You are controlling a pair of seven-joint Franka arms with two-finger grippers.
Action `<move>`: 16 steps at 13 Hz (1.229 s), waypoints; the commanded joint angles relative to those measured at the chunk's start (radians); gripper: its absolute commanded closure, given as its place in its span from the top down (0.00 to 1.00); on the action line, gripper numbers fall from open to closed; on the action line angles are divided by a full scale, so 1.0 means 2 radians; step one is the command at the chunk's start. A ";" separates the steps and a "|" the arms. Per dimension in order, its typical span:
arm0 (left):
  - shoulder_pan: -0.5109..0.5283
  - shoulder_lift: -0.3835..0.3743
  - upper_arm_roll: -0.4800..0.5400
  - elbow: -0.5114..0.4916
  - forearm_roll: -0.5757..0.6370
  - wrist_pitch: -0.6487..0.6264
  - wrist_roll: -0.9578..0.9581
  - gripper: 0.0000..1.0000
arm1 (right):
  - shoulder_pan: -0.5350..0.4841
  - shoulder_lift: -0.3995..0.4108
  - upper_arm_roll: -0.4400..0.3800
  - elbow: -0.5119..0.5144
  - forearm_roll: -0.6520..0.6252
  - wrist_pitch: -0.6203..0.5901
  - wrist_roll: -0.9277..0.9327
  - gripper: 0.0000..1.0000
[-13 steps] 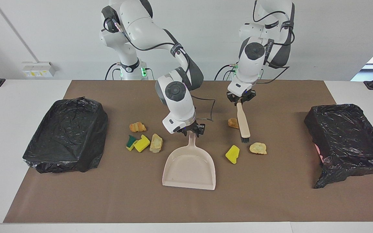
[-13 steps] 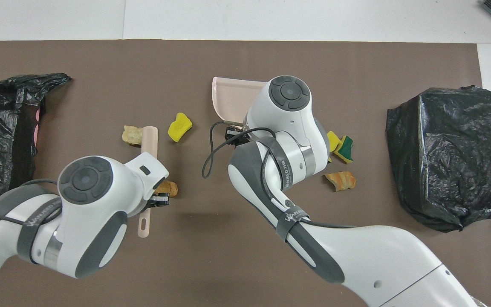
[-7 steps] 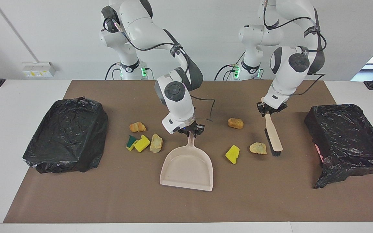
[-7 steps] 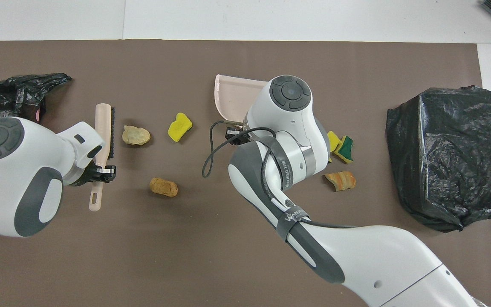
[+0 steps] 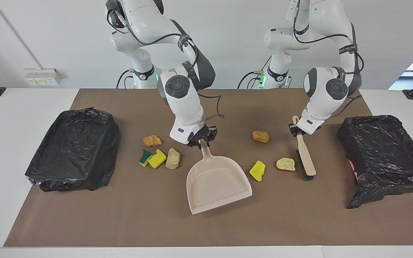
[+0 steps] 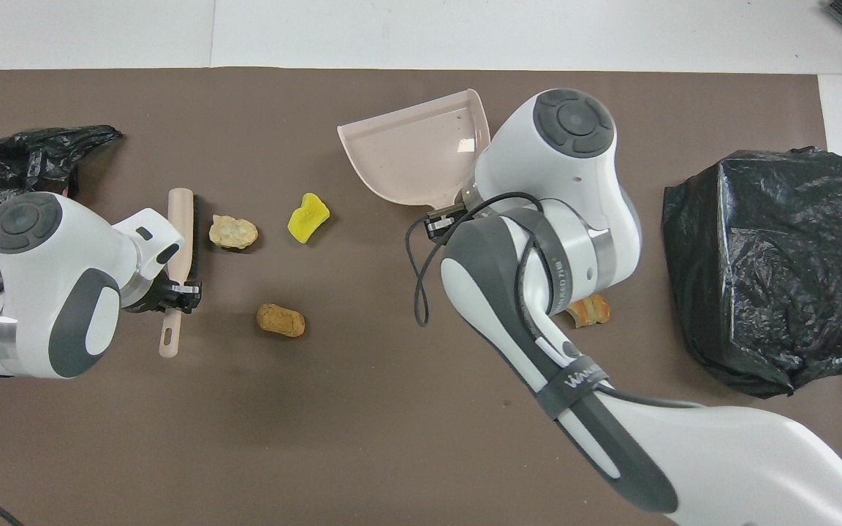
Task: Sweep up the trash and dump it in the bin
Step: 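Place the dustpan near the crumbs while the left gripper positions the brush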
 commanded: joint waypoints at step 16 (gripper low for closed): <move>-0.015 0.038 0.003 0.056 -0.045 0.016 0.081 0.00 | 0.036 -0.075 0.007 -0.129 -0.167 -0.064 -0.344 0.00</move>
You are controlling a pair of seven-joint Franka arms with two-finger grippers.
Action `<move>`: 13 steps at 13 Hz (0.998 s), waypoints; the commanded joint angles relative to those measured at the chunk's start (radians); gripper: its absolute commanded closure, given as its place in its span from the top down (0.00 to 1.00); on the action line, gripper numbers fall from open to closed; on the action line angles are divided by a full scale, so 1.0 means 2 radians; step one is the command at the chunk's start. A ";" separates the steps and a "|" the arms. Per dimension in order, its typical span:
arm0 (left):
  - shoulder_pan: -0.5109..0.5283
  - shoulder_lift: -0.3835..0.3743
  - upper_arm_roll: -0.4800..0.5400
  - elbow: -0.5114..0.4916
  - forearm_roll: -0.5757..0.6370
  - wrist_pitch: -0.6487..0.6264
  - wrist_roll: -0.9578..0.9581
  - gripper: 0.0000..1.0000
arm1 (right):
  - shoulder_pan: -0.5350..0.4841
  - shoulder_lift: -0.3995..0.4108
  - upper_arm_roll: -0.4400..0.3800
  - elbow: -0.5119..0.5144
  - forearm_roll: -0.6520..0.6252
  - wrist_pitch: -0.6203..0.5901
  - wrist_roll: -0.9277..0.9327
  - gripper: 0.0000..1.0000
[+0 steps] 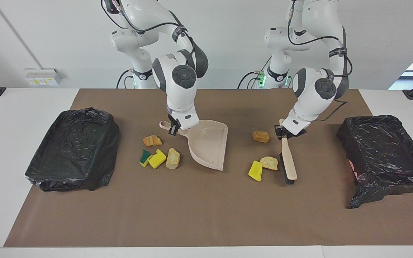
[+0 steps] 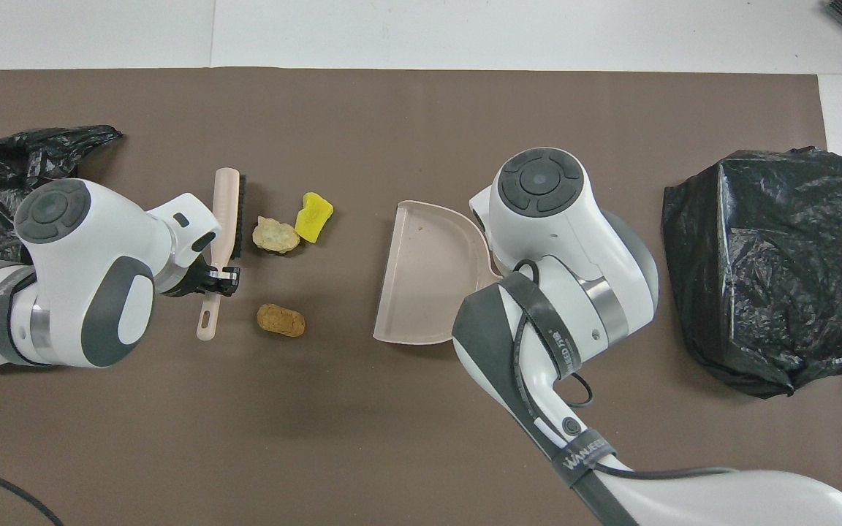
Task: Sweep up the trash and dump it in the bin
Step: 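Place the dustpan near the crumbs while the left gripper positions the brush, then sweep the crusts and sponges into the dustpan with the left gripper's brush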
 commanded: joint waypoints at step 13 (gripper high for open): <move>-0.127 0.020 -0.007 0.008 -0.026 -0.022 0.151 0.00 | 0.038 0.010 0.003 -0.022 0.003 0.038 0.114 0.00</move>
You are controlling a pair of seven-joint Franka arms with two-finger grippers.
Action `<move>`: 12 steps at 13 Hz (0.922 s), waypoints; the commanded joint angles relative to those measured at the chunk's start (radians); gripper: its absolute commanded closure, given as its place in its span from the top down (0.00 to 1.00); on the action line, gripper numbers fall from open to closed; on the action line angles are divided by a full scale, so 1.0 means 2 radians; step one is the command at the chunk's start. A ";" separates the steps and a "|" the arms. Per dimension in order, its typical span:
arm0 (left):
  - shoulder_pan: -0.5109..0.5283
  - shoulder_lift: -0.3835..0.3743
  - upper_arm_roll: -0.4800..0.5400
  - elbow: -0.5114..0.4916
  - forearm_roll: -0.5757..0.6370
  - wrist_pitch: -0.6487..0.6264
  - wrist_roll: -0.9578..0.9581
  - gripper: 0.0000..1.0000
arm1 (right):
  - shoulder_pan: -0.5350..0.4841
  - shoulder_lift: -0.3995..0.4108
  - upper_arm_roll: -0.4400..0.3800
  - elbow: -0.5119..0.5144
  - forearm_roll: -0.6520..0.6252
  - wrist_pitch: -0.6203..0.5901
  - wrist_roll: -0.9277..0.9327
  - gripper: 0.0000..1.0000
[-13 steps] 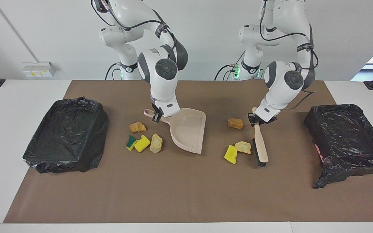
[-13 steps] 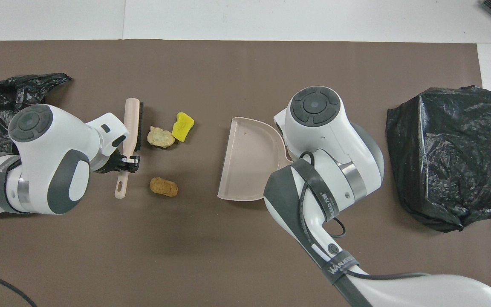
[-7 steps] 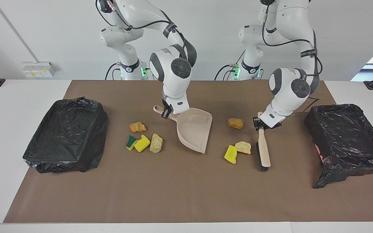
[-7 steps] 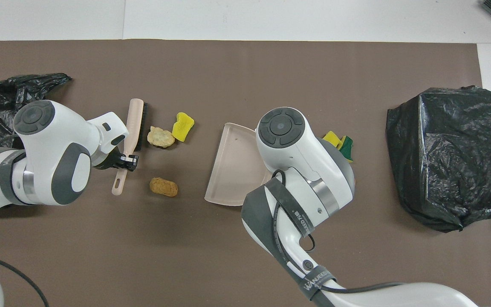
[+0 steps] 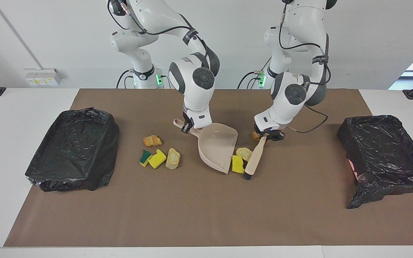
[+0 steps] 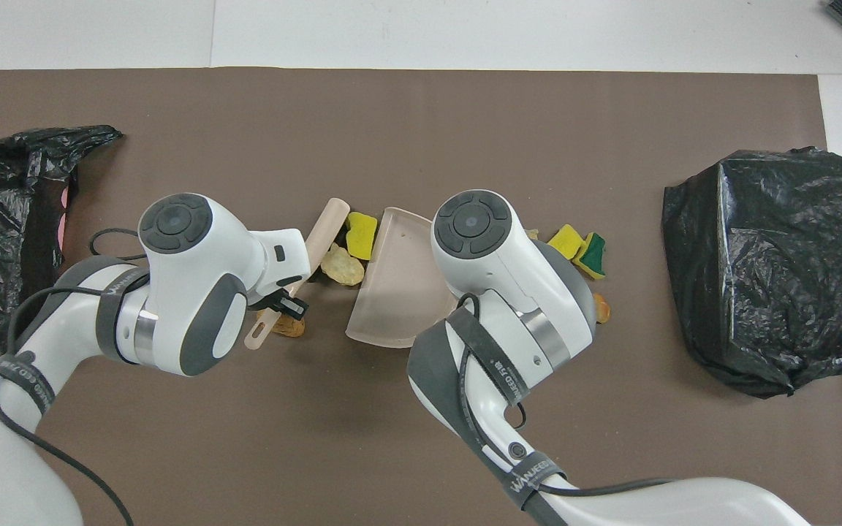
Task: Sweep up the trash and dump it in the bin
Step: 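Sweep the crusts and sponges into the dustpan with the left gripper's brush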
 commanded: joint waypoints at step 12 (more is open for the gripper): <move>-0.081 -0.109 0.007 -0.007 -0.040 -0.136 -0.298 0.00 | -0.006 -0.010 0.001 -0.029 0.035 0.028 -0.011 0.00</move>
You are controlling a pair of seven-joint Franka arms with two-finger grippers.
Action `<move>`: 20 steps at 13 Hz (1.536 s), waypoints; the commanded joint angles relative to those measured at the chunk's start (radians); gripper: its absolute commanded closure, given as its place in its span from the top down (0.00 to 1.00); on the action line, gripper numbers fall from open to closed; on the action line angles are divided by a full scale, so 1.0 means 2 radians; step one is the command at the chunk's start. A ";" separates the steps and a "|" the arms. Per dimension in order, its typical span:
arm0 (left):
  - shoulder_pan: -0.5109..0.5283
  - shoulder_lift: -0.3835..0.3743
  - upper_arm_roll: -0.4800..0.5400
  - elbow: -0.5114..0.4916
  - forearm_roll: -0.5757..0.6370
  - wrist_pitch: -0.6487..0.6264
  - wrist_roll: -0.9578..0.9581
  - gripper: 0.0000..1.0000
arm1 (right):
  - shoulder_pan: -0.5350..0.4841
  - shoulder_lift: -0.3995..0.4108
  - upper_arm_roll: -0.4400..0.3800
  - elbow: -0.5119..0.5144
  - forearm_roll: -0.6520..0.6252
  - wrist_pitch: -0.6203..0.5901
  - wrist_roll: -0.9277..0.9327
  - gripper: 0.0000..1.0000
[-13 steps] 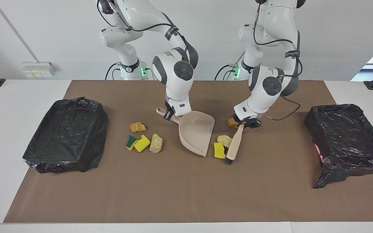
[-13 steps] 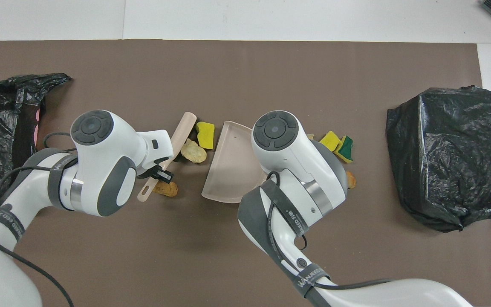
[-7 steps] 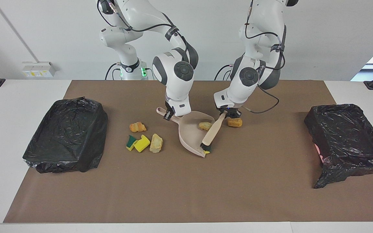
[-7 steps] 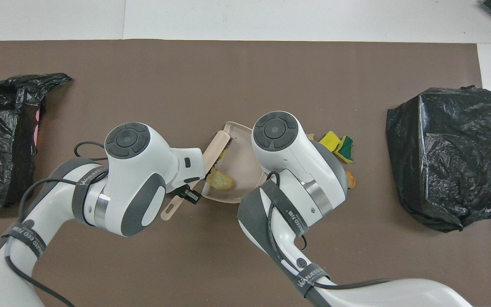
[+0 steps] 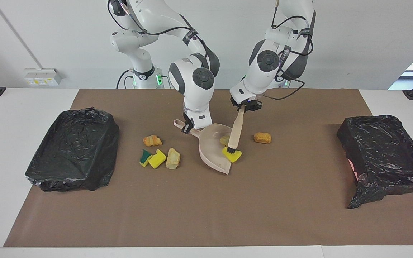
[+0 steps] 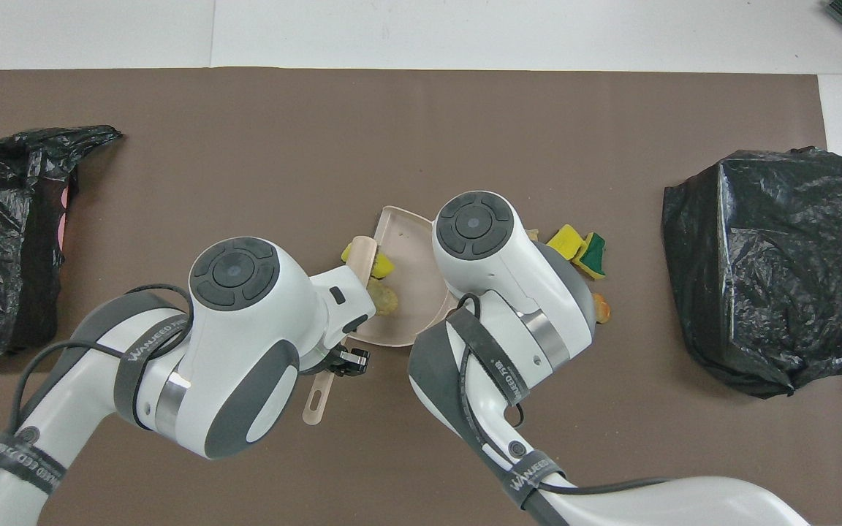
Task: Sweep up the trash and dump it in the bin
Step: 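Sweep the crusts and sponges into the dustpan with the left gripper's brush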
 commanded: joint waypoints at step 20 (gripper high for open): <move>0.030 -0.035 0.006 -0.136 -0.001 0.098 -0.260 0.00 | 0.001 -0.012 0.001 -0.037 0.040 0.033 -0.017 0.00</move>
